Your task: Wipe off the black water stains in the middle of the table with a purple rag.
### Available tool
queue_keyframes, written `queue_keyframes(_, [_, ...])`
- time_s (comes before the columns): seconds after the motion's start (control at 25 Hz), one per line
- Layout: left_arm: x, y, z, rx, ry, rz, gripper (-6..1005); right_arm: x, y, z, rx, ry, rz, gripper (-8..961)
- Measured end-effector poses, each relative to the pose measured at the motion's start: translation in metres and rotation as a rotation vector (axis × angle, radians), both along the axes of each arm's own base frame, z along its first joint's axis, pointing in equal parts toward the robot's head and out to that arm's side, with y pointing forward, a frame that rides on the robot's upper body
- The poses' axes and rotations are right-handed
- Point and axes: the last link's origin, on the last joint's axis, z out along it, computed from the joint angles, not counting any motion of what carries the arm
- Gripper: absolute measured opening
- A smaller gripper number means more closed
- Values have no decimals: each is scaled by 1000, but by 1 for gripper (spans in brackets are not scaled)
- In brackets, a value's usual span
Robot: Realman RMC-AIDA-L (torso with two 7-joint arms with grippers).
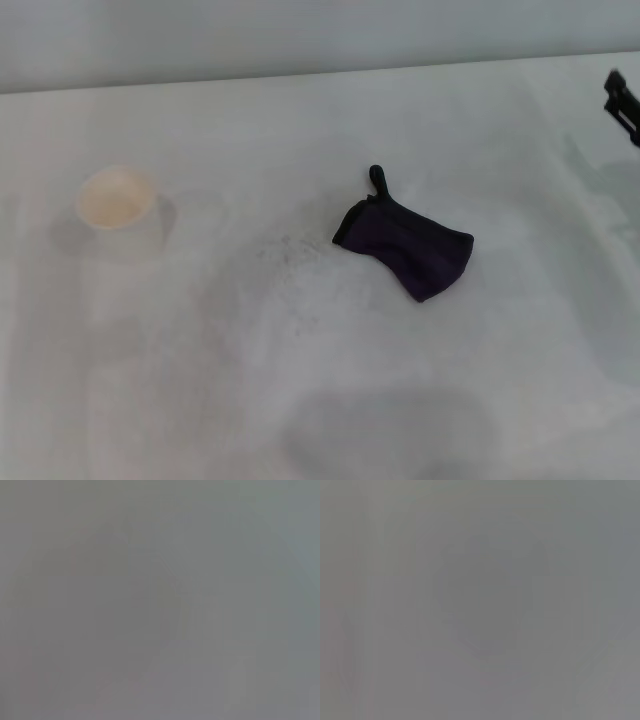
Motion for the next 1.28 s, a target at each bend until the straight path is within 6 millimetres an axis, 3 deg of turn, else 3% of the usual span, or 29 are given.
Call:
queue_keyframes(0.16, [-1,4,1,-7,7,10,893,14,1,-6,-35,-23,-107,876])
queue_keyframes(0.48, [-2,9,-2,-34,3,28,892,18,2,-3,-10,-5,-137,877])
queue_keyframes(1.28, [-7,7,-10,-78,2,56,893,5,22,-7,-25,-7,-117,876])
